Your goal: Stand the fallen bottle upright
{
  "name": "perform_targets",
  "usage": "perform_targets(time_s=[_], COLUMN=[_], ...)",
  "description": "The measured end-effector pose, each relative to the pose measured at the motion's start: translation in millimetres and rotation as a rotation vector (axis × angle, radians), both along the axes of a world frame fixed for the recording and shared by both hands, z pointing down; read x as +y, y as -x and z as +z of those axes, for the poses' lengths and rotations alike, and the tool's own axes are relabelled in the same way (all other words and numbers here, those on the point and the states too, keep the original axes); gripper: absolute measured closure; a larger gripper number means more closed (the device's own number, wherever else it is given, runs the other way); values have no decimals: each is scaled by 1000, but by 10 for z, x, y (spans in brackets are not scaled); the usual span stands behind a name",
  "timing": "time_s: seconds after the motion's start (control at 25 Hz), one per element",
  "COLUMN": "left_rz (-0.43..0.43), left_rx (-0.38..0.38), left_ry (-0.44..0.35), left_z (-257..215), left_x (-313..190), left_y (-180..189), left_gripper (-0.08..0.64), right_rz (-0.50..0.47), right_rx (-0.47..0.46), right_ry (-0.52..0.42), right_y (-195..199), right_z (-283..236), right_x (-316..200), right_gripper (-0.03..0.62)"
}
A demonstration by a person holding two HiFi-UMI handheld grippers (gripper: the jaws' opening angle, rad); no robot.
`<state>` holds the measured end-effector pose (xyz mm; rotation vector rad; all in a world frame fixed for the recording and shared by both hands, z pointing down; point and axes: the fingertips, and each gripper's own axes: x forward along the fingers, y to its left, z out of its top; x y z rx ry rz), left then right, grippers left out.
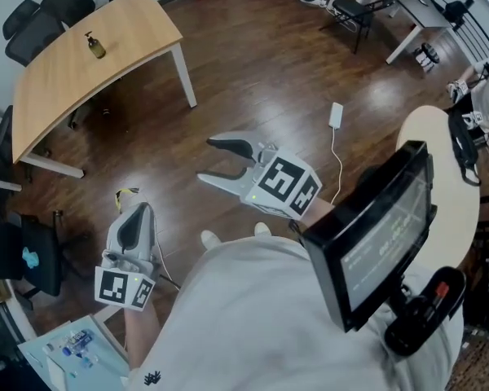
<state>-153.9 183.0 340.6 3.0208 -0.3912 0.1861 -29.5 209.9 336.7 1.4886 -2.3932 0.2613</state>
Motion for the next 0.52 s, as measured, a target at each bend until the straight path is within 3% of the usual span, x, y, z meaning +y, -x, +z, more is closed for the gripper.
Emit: perform_targets(time_s=[0.16, 0.52], left_rz=[13, -6], left_rx=[-6, -29], left_ry=[-8, 16], left_z=[-62, 45], left_x=[272, 611], left_y=[-299, -525], left_gripper=[560, 560], right_rz=[-5, -15], right_rx=[-14, -22], right_ry=[4, 8], right_y=[-216, -462], right_z=[-48, 24], right_x=[264, 587], right_gripper=[354, 371])
